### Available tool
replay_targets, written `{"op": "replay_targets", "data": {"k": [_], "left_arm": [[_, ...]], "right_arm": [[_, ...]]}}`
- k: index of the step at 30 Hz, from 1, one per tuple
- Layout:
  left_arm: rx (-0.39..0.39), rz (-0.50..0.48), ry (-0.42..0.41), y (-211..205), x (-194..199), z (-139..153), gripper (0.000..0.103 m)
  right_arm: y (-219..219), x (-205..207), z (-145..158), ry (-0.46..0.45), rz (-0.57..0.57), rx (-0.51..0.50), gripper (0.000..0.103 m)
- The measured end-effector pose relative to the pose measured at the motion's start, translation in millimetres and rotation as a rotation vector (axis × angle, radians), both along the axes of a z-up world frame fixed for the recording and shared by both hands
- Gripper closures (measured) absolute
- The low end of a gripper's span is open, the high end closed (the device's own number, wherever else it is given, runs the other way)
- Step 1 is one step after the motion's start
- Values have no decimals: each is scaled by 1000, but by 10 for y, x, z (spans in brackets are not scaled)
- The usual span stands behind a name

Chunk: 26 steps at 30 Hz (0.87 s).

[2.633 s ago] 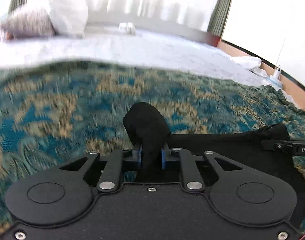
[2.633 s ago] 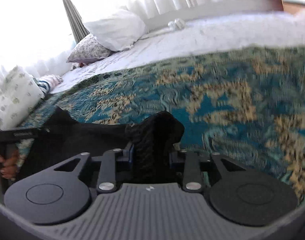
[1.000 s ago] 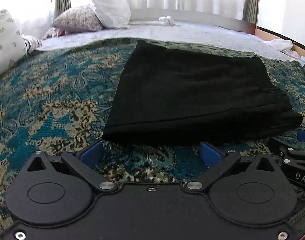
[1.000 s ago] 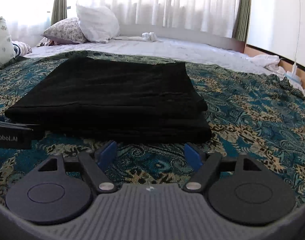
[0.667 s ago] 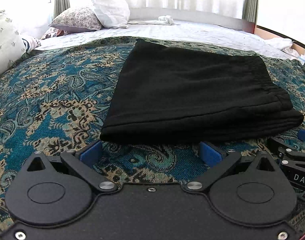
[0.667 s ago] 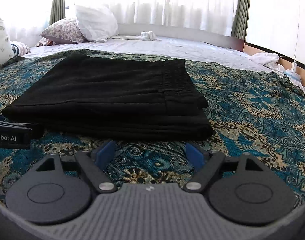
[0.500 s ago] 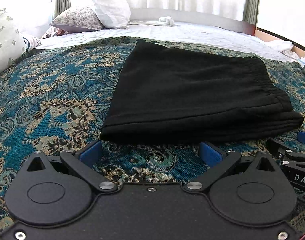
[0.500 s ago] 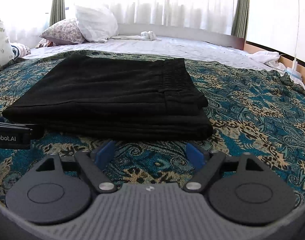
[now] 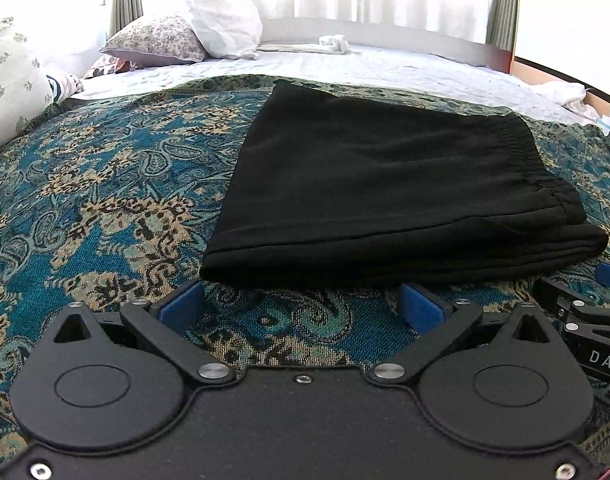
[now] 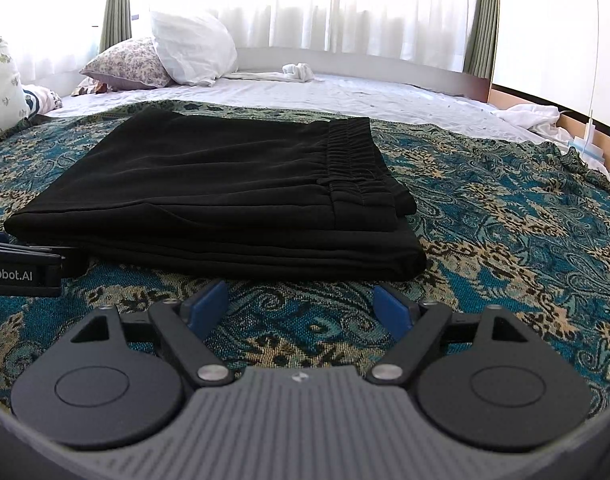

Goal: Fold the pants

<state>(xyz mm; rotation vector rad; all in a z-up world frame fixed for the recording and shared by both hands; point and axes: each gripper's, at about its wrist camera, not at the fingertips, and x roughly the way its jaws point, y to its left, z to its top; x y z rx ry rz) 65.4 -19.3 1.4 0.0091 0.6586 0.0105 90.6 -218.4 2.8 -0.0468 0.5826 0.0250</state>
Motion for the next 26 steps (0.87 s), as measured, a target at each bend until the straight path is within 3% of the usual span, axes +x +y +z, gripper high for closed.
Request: {"op": "replay_targets", "data": {"k": [26], "left_arm": [[2, 1, -7, -11, -11, 2, 0]], "right_arm": [[1, -3, -6, -1, 0, 1, 14]]}}
